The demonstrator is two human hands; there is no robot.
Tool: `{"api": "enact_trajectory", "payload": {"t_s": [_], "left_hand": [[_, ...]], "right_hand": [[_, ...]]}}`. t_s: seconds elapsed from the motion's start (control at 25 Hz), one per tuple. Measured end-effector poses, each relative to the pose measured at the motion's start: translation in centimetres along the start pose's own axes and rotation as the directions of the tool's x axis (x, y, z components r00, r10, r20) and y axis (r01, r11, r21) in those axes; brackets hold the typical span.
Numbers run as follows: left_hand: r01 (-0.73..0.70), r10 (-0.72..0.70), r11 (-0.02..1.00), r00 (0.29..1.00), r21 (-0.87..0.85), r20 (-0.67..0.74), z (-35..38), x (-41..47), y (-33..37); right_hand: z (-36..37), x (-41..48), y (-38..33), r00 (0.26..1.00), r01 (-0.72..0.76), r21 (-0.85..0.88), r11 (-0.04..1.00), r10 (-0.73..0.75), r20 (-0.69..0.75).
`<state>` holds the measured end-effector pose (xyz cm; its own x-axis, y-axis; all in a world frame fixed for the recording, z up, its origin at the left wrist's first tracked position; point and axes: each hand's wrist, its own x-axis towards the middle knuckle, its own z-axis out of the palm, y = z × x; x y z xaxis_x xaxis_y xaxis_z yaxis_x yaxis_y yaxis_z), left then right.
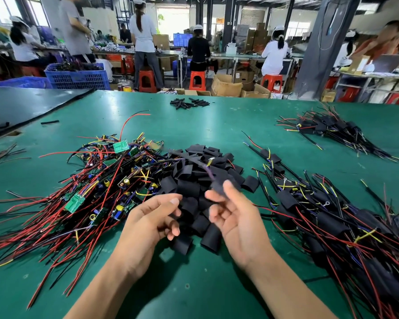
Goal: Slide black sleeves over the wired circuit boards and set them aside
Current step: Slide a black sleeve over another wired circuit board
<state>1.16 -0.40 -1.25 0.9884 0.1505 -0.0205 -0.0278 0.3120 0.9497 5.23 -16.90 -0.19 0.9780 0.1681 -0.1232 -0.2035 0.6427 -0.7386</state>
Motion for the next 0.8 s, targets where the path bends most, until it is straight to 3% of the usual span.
{"api": "enact_trajectory", "payload": {"t_s": [0.08,0.2,0.36,0.44,0.56,0.68,0.8], "left_hand": [[0.004,-0.004,1.000,0.999,0.008,-0.040,-0.2,0.1,0.0],[0.016,-0.014,0.999,0.995,0.028,-0.098,-0.4,0.3,-0.1],[0.022,-0.017,0.999,0.985,0.027,-0.169,-0.6,0.5,-0.3],[0.004,-0.003,1.000,0.970,0.003,-0.242,-0.6,0.7,-0.3],[-0.007,-0.003,1.000,0.941,-0.029,-0.340,-1.1,1.0,-0.2],[-0.003,0.001,1.000,0.942,-0.006,-0.336,-1.4,1.2,-0.1],[-0.022,0.041,0.998,0.953,0.067,-0.302,-1.1,1.3,-0.4]], "right_hand": [[-0.6,0.2,-1.2,0.983,0.084,0.118,0.989,-0.063,-0.174],[-1.9,0.6,-2.6,0.910,0.165,0.145,0.976,-0.094,-0.403],[-2.8,0.9,-2.2,0.879,0.152,0.165,0.974,-0.057,-0.473],[-2.5,1.0,-1.5,0.894,0.139,0.051,0.989,-0.103,-0.436],[-1.6,0.8,0.0,0.911,0.209,-0.260,0.943,-0.284,-0.298],[-0.9,-0.4,1.8,0.911,0.365,-0.551,0.751,-0.409,0.045],[-0.1,-1.4,3.2,0.877,0.464,-0.729,0.504,-0.378,0.297]]}}
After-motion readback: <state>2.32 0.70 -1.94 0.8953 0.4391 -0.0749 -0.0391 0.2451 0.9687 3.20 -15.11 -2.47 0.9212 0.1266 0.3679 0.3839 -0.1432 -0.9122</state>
